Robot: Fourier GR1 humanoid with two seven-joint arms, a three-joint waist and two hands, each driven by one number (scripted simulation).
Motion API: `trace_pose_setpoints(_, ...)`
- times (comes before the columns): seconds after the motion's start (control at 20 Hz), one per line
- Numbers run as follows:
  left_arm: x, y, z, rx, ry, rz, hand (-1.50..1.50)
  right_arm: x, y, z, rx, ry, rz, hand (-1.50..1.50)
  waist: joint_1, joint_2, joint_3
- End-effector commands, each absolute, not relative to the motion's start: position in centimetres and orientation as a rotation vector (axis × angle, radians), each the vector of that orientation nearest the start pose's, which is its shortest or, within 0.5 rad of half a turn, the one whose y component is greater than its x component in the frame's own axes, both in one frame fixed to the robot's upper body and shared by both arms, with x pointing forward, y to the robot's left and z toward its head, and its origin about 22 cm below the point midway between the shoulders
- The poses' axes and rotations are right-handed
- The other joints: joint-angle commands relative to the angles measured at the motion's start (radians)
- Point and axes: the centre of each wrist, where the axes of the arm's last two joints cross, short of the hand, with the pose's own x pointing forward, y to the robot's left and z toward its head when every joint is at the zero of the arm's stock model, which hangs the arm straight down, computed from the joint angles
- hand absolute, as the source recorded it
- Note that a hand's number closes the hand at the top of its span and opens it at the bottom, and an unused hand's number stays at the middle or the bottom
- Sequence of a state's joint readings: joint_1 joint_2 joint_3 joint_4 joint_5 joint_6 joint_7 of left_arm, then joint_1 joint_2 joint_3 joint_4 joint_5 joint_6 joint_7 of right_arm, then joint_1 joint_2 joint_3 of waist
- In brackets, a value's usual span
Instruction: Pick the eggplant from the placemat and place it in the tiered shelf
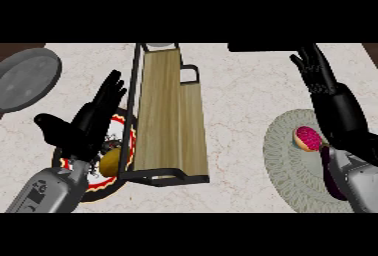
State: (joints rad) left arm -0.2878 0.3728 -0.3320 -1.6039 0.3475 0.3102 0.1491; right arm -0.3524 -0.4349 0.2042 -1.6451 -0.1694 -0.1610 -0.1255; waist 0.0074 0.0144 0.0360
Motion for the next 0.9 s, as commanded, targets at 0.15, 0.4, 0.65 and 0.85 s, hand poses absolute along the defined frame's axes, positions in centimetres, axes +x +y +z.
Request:
trace_pose_setpoints(0.15, 26.6, 25.0, 3.2, 0.168, -1.432, -0.176, 0.00, 27.2, -35.9, 8.1, -0.671, -1.587, 0.147, -1.50, -0.090, -0.014, -0.039)
trace_pose_setpoints(0.4, 24.3, 26.3, 0.1, 0.188, -1.306, -0.176, 0.00, 21.1, -46.3, 4.9, -1.130, -1.060, -0.065, 1.50, -0.110, -0.011, -0.041)
trace_pose_setpoints(0.65, 23.2, 26.1, -2.2, 0.125, -1.314, -0.275, 0.00, 17.0, -44.4, 4.1, -0.875, -1.222, -0.192, -1.50, -0.035, -0.018, -0.037)
trace_pose_setpoints(0.85, 23.2, 27.7, -3.8, 0.113, -1.306, -0.257, 0.00, 17.5, -41.9, 7.4, -0.779, -1.283, -0.012, -1.50, -0.027, -0.017, -0.038)
